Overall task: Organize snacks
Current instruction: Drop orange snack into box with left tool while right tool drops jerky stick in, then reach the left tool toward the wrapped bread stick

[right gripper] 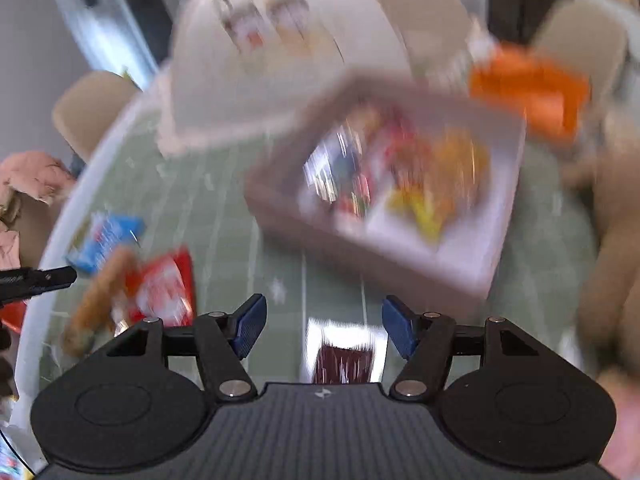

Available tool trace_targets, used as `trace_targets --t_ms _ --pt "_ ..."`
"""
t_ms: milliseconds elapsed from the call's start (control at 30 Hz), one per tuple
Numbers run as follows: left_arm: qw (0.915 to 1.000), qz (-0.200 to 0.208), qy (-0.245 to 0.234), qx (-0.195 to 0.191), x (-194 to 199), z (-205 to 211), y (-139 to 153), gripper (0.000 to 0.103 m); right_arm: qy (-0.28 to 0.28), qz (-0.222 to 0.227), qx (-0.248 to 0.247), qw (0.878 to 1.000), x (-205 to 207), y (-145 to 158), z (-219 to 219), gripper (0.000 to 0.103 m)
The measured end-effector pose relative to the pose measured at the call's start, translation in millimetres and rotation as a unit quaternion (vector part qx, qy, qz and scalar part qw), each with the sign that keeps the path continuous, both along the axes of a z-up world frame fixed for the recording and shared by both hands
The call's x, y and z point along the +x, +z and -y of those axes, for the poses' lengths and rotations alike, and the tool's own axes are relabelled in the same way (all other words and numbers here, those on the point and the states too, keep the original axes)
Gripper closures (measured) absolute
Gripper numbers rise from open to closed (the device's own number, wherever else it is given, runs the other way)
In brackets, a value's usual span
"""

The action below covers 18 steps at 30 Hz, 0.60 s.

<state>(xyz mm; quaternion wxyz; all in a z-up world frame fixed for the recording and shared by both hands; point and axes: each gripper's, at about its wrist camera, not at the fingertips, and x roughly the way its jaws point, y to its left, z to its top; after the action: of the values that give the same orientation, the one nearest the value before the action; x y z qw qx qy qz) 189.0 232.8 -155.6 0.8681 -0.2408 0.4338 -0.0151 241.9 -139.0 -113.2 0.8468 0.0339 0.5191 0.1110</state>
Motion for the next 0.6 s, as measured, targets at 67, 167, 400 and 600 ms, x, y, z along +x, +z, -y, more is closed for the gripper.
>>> trace_targets --t_ms 67,167,400,600 --pt "0.9999 0.009 -0.012 0.0 -5 14 -2 0.061 -0.009 -0.011 -0.013 1.0 -6 -16 0 0.038" --pt "0.999 0.01 -0.04 -0.014 -4 35 -5 0.061 0.008 -0.012 -0.03 0.999 -16 -27 -8 0.041" --pt "0.9911 0.004 -0.123 -0.051 -4 75 -2 0.062 0.084 0.016 -0.067 0.994 -48 -30 -48 0.05" --pt "0.9973 0.045 -0.056 -0.015 0 51 21 0.062 0.114 0.033 -0.09 0.989 -76 -30 -55 0.05"
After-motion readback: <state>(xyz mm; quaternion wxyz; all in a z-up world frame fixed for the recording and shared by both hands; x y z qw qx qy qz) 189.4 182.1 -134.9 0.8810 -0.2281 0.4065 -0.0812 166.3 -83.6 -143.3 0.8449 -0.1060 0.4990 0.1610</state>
